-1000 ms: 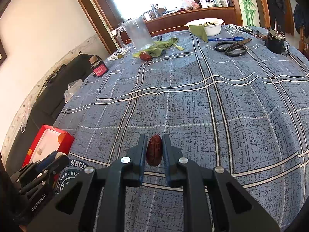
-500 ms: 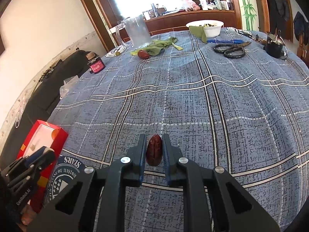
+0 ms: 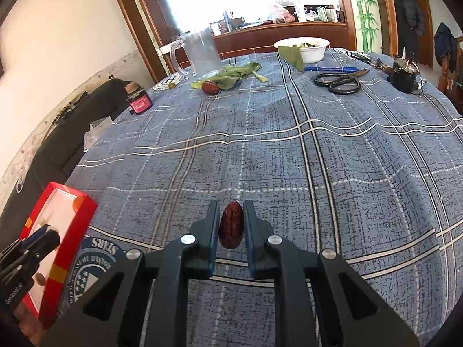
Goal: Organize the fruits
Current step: 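Lift the cube and date and hold them above the table, then carry the beige cube and red date over the red tray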
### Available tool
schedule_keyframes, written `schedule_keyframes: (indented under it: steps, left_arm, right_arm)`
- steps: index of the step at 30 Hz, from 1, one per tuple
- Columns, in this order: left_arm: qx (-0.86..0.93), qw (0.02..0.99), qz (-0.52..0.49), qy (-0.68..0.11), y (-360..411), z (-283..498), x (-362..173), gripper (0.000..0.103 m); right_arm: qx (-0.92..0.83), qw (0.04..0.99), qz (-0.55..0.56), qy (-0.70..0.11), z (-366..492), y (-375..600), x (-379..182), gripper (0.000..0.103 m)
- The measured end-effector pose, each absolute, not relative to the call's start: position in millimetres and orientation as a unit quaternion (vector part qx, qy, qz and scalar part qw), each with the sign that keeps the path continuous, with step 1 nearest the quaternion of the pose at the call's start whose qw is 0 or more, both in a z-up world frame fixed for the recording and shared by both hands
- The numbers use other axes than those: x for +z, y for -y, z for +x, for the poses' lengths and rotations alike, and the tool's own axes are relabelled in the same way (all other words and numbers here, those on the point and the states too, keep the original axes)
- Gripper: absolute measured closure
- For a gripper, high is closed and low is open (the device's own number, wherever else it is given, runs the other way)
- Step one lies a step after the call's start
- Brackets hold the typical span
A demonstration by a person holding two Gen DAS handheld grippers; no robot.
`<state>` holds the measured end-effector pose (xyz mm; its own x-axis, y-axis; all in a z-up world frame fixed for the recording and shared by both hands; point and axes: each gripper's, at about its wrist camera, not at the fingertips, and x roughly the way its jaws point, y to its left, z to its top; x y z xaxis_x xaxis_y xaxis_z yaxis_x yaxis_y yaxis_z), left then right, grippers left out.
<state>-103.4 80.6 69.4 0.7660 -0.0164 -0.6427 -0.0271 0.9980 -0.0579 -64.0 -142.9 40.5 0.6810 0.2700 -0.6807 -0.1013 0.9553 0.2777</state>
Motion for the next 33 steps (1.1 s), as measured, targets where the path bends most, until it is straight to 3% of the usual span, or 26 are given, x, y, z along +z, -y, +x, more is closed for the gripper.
schedule_keyframes:
  steps: [15,33]
  left_arm:
    - [0.102,0.951,-0.044,-0.288,-165,-139,100,0.078]
    - [0.219,0.914,-0.034,-0.339,-245,-130,63,0.078]
  right_arm:
    - [0.259,0.890,0.066,-0.370,-92,-20,77,0.085]
    - [0.345,0.850,0.006,-0.398,-119,-114,57,0.085]
